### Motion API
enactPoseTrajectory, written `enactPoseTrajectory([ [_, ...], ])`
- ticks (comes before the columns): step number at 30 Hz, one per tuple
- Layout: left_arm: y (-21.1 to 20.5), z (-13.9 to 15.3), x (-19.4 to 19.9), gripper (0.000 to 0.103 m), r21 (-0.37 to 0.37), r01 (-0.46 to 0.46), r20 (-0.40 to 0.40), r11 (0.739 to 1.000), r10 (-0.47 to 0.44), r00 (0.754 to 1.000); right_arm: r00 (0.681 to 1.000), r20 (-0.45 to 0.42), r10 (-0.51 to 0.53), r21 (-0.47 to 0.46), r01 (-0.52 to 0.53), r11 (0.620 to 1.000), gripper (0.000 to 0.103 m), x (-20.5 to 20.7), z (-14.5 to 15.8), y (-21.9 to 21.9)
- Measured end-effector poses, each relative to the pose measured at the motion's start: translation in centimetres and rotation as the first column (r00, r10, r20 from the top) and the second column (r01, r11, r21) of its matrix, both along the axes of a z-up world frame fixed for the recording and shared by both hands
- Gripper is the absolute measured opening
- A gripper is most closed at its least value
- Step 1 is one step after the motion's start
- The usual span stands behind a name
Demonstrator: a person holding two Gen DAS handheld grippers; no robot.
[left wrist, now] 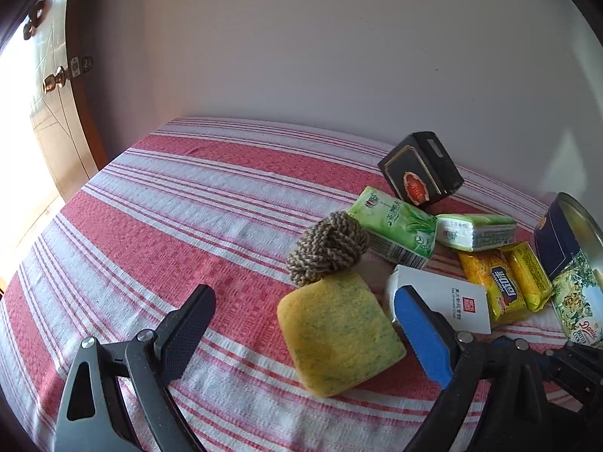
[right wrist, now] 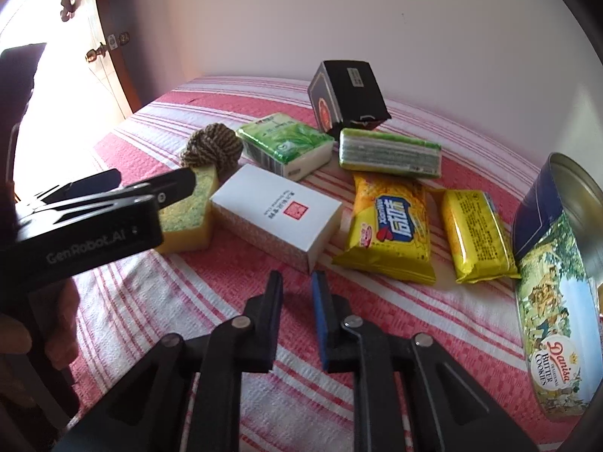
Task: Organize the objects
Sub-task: 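Grasp the yellow sponge with the left gripper while the right grasps the white box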
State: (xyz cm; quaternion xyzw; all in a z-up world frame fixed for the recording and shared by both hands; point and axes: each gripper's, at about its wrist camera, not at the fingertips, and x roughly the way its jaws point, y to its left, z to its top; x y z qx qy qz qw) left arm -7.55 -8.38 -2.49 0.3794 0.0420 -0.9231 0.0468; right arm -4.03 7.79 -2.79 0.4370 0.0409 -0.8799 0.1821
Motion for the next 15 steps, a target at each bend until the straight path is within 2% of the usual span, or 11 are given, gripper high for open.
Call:
enactPoseTrajectory([
  [2,0.7,-0.3,-0.5,0.097,-0.025,-0.002,0.017,1.000,0.002,1.000,0.999,-0.026,-0.031,-0.004,0.030,1.000,0.019,0.1,0.7,1.0],
  [4,0.7,-0.4,-0.6,0.097,-0.020,-0.007,0.011,1.000,0.007,1.000,0.996,-0.061,-0.067,-0.001,0.068,0.998,0.030,0.1,1.2,1.8],
  [7,0.1,-0.4,-0.3,0.097,-0.003,-0.015,0.017,1.000,0.015,1.000,0.994,-0.069,-0.088,-0.068,0.084,0.994,0.043,0.0,1.9,2.9],
  [9,-0.9,-0.7,-0.1,0.097,-0.005,-0.041,0.050,0.999,0.041,0.998,0.994,-0.077,-0.083,-0.097,0.076,0.992,0.048,-0.1,2.1,3.5],
  [13,-3.1,-1.6,-0.1,0.097,0.114,0.005,0.102,0.993,-0.017,0.995,0.991,-0.124,-0.052,-0.102,0.039,0.994,0.051,-0.2,2.8,3.5],
  [15,-2.7,-1.4,-0.1,0.098,0.092,0.019,0.109,0.996,-0.029,0.994,0.990,-0.133,-0.039,-0.119,0.023,0.993,0.057,-0.5,3.1,3.5],
])
